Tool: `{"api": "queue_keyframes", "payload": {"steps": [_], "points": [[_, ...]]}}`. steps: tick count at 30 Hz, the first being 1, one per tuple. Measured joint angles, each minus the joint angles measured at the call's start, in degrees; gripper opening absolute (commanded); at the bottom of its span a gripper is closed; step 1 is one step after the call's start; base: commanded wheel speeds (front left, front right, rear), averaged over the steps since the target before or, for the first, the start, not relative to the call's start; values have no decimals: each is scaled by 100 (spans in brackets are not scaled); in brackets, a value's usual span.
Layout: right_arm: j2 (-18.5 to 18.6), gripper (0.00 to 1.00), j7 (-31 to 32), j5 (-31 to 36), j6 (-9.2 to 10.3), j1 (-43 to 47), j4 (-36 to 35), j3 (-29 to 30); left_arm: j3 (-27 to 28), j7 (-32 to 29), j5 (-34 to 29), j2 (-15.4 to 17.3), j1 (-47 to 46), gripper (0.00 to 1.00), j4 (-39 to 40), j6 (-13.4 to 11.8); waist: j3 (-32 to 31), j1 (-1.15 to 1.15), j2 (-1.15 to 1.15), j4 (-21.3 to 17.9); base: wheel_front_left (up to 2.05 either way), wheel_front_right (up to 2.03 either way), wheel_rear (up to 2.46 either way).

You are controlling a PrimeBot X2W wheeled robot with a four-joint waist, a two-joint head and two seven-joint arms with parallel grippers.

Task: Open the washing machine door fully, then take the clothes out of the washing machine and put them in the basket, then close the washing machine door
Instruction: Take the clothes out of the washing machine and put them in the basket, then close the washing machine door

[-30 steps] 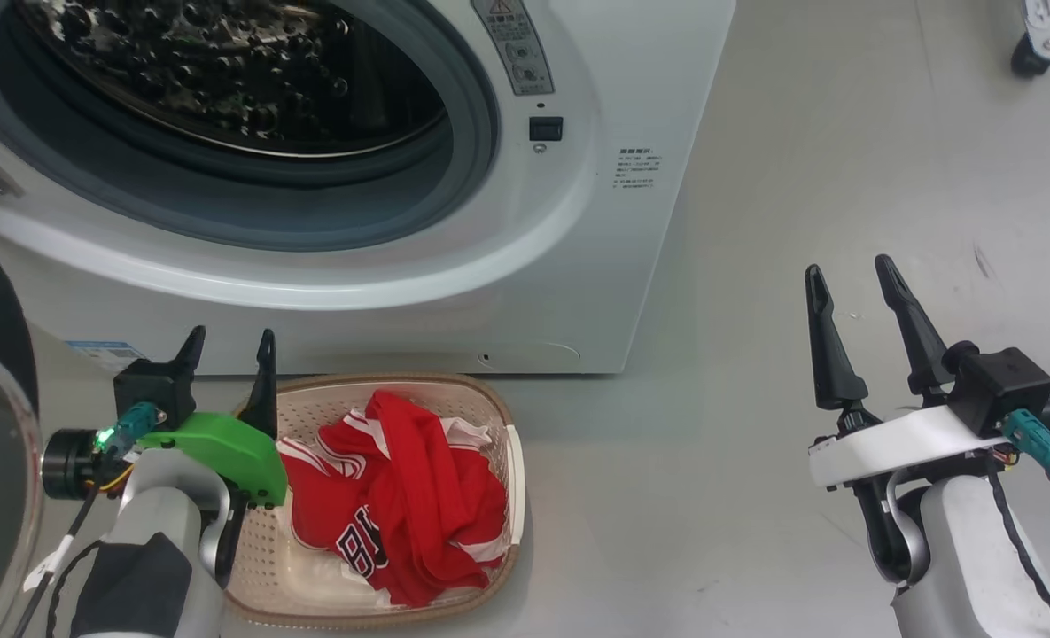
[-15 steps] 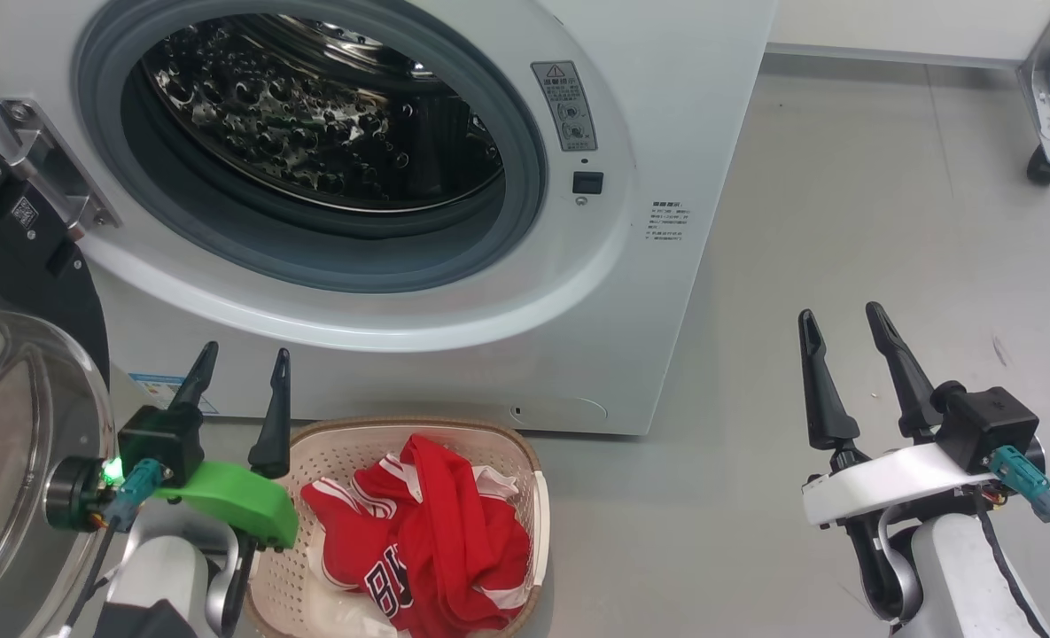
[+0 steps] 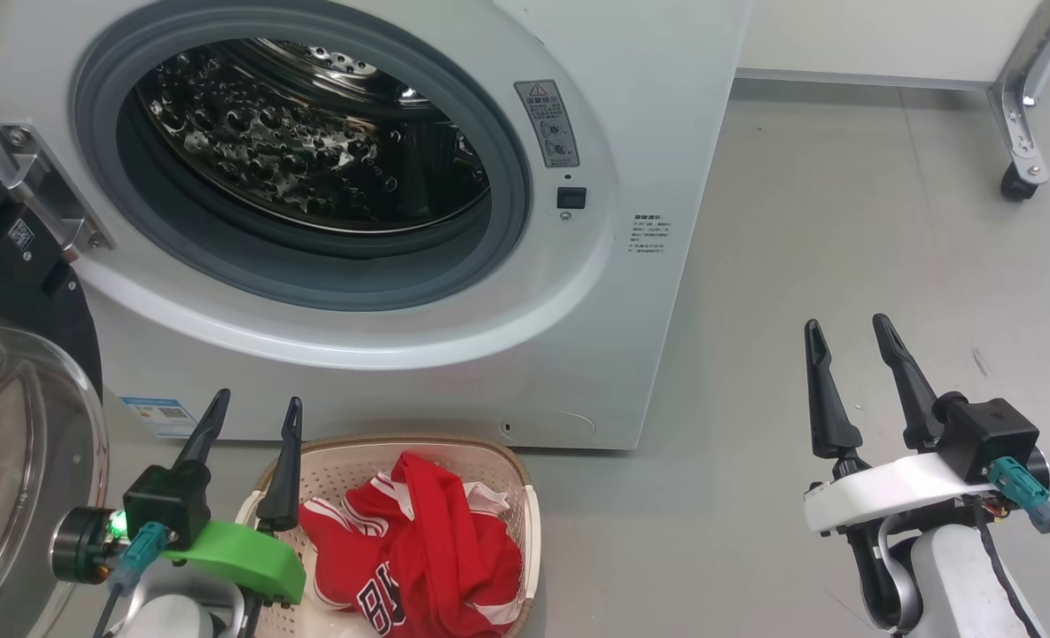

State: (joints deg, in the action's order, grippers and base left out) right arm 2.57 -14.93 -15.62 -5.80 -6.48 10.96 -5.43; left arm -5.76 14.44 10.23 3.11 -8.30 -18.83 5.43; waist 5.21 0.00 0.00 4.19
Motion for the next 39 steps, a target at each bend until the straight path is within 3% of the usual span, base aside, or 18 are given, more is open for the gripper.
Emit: {"api": "queue_keyframes", "payload": {"steps": [39], "points": [[-1,100,0,2,137,103,-105,-76,176,0,10,-7,626,100,978,9,72,0,0,-145,0,0,0]]}}
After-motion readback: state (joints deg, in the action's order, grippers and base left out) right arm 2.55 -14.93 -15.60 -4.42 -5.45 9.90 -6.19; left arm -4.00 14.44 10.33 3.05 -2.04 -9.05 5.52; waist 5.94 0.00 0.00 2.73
